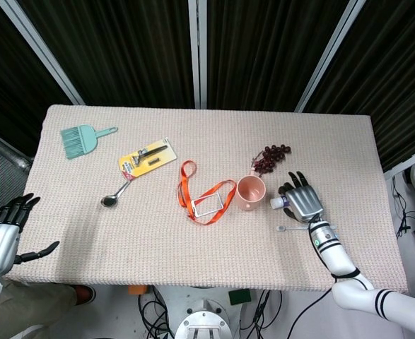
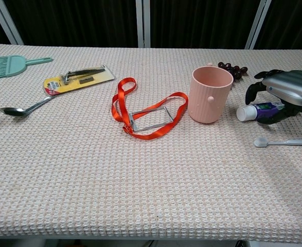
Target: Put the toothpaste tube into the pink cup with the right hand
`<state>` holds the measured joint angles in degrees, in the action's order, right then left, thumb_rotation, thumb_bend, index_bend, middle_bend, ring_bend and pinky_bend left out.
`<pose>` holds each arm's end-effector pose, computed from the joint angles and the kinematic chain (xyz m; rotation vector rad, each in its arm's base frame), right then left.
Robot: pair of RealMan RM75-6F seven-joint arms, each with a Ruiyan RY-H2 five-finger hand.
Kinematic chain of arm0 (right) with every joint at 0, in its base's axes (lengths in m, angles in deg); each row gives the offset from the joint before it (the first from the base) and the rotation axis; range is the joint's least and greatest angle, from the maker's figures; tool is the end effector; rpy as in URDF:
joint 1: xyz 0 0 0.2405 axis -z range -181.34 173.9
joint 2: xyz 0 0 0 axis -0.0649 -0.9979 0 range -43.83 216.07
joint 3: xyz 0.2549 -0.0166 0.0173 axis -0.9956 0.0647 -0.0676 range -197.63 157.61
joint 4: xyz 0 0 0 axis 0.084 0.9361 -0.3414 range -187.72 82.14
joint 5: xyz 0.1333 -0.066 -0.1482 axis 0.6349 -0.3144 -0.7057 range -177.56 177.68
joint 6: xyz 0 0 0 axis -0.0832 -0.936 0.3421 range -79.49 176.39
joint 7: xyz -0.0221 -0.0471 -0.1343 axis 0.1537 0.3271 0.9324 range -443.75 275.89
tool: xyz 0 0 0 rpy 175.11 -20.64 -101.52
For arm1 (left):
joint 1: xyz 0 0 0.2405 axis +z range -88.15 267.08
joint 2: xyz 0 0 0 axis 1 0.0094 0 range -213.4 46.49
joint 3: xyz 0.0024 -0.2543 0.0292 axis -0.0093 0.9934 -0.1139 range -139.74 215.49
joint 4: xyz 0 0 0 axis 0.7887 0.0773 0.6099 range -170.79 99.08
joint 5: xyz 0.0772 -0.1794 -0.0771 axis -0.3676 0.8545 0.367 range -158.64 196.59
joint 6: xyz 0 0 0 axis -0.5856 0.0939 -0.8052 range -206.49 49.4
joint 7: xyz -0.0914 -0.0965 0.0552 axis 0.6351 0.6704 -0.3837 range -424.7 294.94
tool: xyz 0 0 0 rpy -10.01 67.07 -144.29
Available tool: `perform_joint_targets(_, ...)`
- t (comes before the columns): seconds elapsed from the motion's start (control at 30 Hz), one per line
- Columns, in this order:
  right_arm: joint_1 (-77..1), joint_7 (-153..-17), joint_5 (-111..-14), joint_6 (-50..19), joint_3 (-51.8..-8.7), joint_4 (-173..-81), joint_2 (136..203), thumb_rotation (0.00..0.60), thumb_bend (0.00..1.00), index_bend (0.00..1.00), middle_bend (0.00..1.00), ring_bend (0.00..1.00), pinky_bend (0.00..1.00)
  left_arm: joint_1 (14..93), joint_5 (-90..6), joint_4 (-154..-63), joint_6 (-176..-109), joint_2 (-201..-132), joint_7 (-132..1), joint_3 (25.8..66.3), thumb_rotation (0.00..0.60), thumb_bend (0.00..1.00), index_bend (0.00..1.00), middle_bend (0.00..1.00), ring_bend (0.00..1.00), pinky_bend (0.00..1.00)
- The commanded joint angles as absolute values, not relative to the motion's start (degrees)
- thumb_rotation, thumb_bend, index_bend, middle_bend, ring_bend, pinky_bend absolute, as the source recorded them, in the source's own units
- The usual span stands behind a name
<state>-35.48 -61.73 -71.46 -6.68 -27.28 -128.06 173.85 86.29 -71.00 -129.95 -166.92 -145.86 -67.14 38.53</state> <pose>-0.2434 -0.3221 -0.0016 1.8377 -0.8120 0.6681 -0.3030 0.1633 0.1643 -1.4292 -0.8490 -0.9039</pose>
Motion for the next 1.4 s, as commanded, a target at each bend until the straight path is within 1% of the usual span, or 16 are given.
perform_joint_targets(0.03,-35.5,-61.4,-71.5,-7.2,-27.2,-127.6,174.2,0.6,0.69,0.47,0.38,0.0,0.0,86.3,-71.0,-129.8,-166.9,-145.9,-67.0,38.5,0.274,0.08,0.12,0.09,0.09,0.21)
perform_joint_targets(0.13,-35.5,-61.1,-71.3,-7.5,-27.0,-127.0,174.6,0.6,0.69,0.54,0.42,0.01,0.0,86.3,-70.9,-129.6,-166.8,-146.0,-66.9,38.4,0.272,0.08,0.12,0.09,0.09,0.21)
perform_joint_targets(0.33,-34.9,-63.1,-73.3,-10.1,-26.6,-126.0,175.0,0.6,0.71,0.66,0.52,0.07,0.0,86.6,-70.8,-129.5,-167.1,-145.9,-66.7,38.4,0.275,0.09,0.12,0.09,0.09,0.21)
perform_joint_targets(0.47,-33.3,-67.8,-75.7,-13.9,-26.6,-127.1,173.2,0.6,0.68,0.73,0.58,0.11,0.0,86.7,-70.9,-129.6,-167.2,-145.8,-66.7,38.4,0.271,0.08,0.12,0.09,0.09,0.21)
perform_joint_targets(0.63,-30.0,-76.1,-79.2,-21.6,-27.7,-130.9,167.7,0.6,0.68,0.76,0.61,0.12,0.0,86.8,-70.9,-129.5,-167.3,-145.7,-66.6,38.4,0.273,0.08,0.12,0.09,0.09,0.21)
perform_joint_targets(0.73,-28.8,-81.6,-80.9,-26.0,-29.6,-133.5,164.6,0.6,0.68,0.77,0.62,0.13,0.0,86.8,-71.0,-129.4,-167.4,-145.8,-66.4,38.5,0.272,0.08,0.12,0.09,0.09,0.21)
perform_joint_targets(0.83,-28.5,-89.8,-82.8,-29.7,-31.9,-135.2,164.0,0.6,0.69,0.78,0.62,0.13,0.0,86.7,-71.1,-129.4,-167.5,-145.9,-66.4,38.5,0.271,0.08,0.12,0.09,0.09,0.21)
perform_joint_targets(0.97,-29.3,-101.7,-83.3,-32.1,-34.7,-137.1,166.7,0.6,0.69,0.78,0.62,0.14,0.0,86.6,-71.2,-129.6,-167.5,-146.0,-66.6,38.5,0.274,0.08,0.12,0.09,0.09,0.21)
perform_joint_targets(1.1,-31.0,-109.3,-82.4,-31.8,-36.6,-139.0,171.0,0.6,0.68,0.78,0.62,0.14,0.0,86.7,-71.1,-129.9,-167.6,-145.6,-66.8,38.6,0.274,0.08,0.12,0.09,0.09,0.21)
perform_joint_targets(1.23,-32.5,-112.2,-81.6,-31.3,-37.8,-140.1,174.7,0.6,0.68,0.78,0.62,0.14,0.0,86.9,-70.9,-130.0,-167.7,-145.2,-66.7,38.6,0.271,0.08,0.12,0.09,0.09,0.21)
perform_joint_targets(1.4,-34.2,-112.0,-80.4,-30.3,-38.5,-138.6,178.7,0.6,0.68,0.78,0.62,0.14,0.0,87.1,-70.7,-129.7,-167.7,-145.2,-66.3,38.6,0.27,0.08,0.12,0.09,0.09,0.21)
